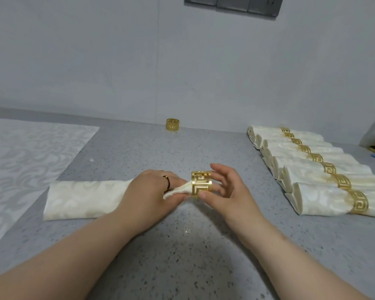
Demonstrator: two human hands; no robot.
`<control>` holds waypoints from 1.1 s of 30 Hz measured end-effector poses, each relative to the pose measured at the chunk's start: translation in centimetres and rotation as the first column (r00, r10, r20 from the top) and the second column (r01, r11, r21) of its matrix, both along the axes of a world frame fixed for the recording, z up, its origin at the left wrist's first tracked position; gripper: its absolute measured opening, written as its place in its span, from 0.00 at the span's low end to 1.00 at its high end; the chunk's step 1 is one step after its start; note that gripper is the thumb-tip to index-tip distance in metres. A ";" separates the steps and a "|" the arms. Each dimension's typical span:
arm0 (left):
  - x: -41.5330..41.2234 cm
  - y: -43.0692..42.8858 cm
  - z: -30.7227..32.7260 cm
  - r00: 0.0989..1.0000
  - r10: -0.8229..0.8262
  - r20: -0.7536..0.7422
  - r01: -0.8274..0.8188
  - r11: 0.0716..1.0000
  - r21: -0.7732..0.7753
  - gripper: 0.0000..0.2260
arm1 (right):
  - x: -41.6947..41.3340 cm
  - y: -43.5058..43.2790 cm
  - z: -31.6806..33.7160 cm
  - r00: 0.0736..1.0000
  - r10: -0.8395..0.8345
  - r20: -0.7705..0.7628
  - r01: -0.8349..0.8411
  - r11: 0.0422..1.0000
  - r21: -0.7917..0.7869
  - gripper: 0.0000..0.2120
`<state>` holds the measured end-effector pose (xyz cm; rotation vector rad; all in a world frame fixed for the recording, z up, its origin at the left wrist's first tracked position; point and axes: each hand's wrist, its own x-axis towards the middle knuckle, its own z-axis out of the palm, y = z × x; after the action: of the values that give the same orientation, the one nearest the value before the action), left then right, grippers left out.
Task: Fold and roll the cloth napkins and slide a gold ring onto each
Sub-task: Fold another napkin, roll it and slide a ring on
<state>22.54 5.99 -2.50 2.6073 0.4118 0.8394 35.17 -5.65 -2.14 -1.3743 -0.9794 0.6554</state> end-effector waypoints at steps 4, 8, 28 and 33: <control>0.0 -0.6 0.0 0.997 0.074 -0.015 -0.075 0.988 -0.133 0.12 | -0.3 0.1 -0.4 0.998 0.059 0.027 -0.059 0.998 -0.014 0.26; 0.2 -0.9 -0.3 0.998 0.066 -0.020 -0.069 0.956 -0.286 0.20 | -0.6 0.1 -0.6 0.996 0.052 0.077 -0.047 0.997 -0.065 0.26; 0.6 -1.2 0.0 0.962 0.198 -0.188 -0.134 0.942 0.308 0.29 | -0.6 0.3 -0.4 0.997 -0.039 0.071 0.048 0.990 -0.136 0.11; 0.7 -1.3 -0.1 0.960 0.199 -0.199 -0.127 0.937 0.325 0.24 | 0.0 0.4 -0.3 0.996 -0.089 0.018 0.090 0.985 -0.148 0.13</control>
<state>23.21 4.71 -2.64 3.0122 0.6128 0.7032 35.15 -5.22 -2.45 -1.5455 -0.8863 0.6644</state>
